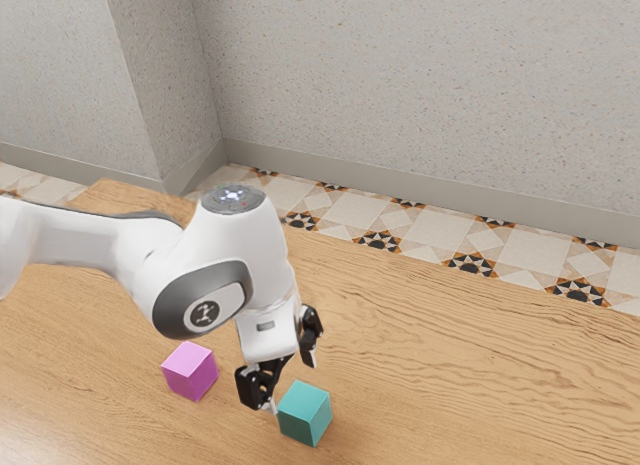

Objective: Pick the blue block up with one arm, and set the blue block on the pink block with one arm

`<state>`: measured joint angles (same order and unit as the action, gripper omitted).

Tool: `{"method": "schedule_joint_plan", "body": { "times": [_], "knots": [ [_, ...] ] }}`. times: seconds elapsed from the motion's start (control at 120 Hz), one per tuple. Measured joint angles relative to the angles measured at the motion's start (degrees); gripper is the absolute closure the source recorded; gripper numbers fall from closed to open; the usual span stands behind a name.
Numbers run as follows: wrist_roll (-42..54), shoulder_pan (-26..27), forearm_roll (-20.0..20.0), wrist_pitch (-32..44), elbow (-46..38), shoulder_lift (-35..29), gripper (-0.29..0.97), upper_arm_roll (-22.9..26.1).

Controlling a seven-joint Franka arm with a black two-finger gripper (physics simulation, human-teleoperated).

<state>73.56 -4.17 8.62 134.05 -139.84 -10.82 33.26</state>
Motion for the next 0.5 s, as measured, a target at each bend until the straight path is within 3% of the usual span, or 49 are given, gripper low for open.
{"method": "schedule_joint_plan", "body": {
  "times": [0.5],
  "knots": [
    [0.7,-0.2,1.0,6.3,-1.0,4.8,0.0,-2.3]
  ]
}}
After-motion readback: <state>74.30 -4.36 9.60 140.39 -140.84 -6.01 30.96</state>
